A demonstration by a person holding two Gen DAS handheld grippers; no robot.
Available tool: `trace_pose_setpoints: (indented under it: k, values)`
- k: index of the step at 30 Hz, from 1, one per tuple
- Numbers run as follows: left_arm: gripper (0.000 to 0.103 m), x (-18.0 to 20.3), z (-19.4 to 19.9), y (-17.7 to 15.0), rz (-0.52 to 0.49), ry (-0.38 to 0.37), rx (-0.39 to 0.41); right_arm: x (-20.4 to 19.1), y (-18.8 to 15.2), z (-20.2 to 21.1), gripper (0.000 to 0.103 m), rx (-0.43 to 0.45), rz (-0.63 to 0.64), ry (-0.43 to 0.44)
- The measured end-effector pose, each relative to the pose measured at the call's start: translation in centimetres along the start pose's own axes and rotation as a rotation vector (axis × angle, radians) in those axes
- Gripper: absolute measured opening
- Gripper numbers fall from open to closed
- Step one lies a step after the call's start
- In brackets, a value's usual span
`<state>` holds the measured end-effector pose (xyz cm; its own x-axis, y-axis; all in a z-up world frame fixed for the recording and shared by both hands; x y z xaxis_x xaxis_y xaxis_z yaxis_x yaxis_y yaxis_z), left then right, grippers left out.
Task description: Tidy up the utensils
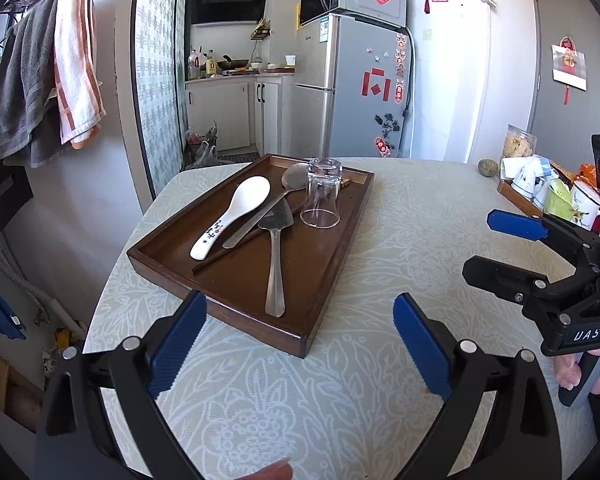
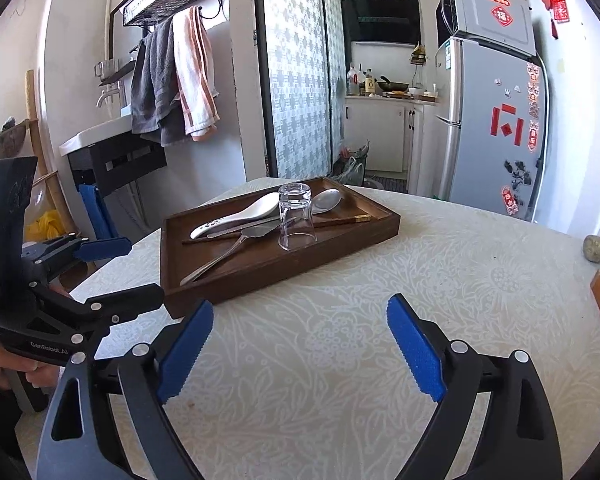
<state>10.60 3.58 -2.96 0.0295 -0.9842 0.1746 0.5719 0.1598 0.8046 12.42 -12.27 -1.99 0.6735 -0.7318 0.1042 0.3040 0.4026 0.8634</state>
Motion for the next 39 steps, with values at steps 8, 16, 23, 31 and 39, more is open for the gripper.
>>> trace_pose_setpoints:
  k: [8,16,23,31,39]
  values:
    - [0.100,0.4,0.0,0.0,-0.019,-0.014,-0.005,0.3,0.0,0.0,0.099,0.002,-0.006,-0.027]
    - [0.100,-0.2,-0.1,0.1,-0.002,-0.012,-0.013,0.7,0.0,0.0,0.100,-0.001,-0.026,-0.042]
    - [0.100,-0.7,-0.2,0.2,0.022,-0.002,-0.022,0.1,0.1,0.2,0.100,0.003,0.006,-0.042]
    - [0.100,-0.5,-0.2,0.2,0.012,0.002,-0.022,-0.1,0.2,0.1,0.100,0.004,0.016,-0.041]
    - [0.100,-0.3,-0.1,0.2,0.011,0.003,-0.020,-0.4,0.3,0.0,0.100,0.004,0.024,-0.042]
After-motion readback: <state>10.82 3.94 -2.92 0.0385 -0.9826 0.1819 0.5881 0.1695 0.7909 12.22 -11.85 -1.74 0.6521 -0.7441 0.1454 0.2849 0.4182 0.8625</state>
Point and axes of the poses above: each gripper's, at about its wrist camera, not at the fingertips, and z roughly against the way its jaws point, x to its right, y to its top, the point moved 6 cm from there along -z, roughly the way its jaws point, and after that the axes turned 11 degrees about z, right-handed, at the moved point
